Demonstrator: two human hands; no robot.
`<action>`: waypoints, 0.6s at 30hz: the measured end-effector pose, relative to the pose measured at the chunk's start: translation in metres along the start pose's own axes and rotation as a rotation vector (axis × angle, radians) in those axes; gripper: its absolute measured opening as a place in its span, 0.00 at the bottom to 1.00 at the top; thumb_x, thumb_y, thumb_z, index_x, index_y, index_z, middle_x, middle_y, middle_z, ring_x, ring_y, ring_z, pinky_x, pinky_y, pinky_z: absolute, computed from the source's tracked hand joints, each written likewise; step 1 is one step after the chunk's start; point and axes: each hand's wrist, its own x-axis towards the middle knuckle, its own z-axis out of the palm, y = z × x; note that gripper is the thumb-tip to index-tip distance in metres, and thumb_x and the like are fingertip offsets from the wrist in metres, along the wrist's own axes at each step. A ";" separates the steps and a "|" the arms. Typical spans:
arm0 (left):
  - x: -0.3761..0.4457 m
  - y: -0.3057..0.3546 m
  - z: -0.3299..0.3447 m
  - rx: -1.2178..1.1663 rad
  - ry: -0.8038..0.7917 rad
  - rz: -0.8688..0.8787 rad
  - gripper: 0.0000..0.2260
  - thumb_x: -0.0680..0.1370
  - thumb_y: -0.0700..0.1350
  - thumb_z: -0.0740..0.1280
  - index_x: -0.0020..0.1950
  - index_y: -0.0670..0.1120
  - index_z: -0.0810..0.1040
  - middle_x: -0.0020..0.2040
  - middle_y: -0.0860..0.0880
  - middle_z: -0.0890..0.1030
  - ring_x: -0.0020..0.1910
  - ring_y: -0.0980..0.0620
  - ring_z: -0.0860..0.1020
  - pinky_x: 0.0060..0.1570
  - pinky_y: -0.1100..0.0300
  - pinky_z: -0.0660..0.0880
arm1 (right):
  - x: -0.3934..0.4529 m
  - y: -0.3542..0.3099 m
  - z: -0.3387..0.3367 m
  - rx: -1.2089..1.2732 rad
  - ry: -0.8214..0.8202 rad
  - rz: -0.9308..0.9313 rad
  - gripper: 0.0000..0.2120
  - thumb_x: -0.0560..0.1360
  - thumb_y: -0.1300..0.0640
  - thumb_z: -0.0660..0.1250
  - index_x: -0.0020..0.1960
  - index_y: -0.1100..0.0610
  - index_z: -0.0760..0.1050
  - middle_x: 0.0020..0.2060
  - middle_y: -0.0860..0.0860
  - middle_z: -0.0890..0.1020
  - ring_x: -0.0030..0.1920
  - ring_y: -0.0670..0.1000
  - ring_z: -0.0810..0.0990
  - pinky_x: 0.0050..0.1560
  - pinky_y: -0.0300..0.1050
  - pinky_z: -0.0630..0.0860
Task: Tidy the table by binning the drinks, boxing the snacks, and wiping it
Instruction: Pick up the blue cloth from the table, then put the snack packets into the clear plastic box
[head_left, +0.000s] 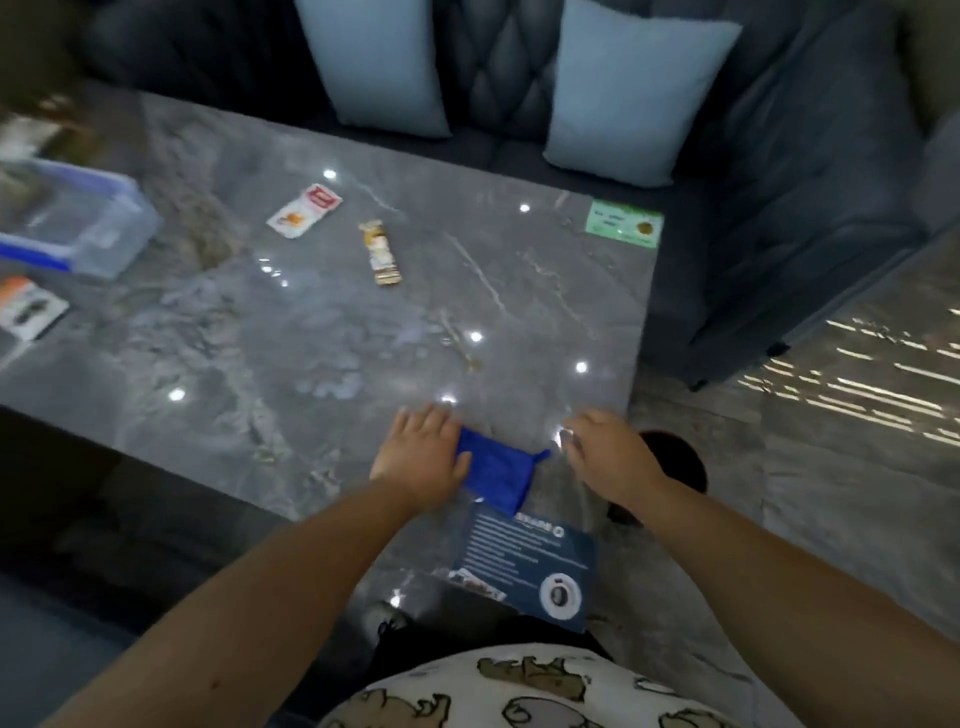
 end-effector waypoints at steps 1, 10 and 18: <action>-0.009 -0.012 -0.002 -0.010 0.015 -0.025 0.28 0.79 0.57 0.55 0.76 0.45 0.59 0.77 0.45 0.61 0.75 0.45 0.57 0.73 0.48 0.49 | 0.006 -0.019 0.001 -0.023 -0.014 -0.035 0.10 0.76 0.55 0.60 0.52 0.58 0.75 0.52 0.58 0.77 0.53 0.60 0.76 0.54 0.52 0.73; -0.126 -0.176 0.016 -0.125 0.081 -0.311 0.27 0.78 0.57 0.55 0.75 0.47 0.62 0.74 0.46 0.66 0.72 0.45 0.63 0.73 0.48 0.55 | 0.058 -0.206 0.054 -0.171 -0.087 -0.354 0.15 0.76 0.53 0.60 0.58 0.58 0.76 0.60 0.55 0.76 0.58 0.57 0.74 0.59 0.49 0.71; -0.216 -0.279 0.052 -0.225 0.105 -0.603 0.28 0.79 0.59 0.53 0.76 0.47 0.59 0.77 0.47 0.61 0.76 0.46 0.57 0.74 0.47 0.51 | 0.093 -0.352 0.108 -0.256 -0.117 -0.577 0.20 0.74 0.50 0.62 0.65 0.54 0.72 0.62 0.53 0.76 0.61 0.57 0.72 0.61 0.46 0.67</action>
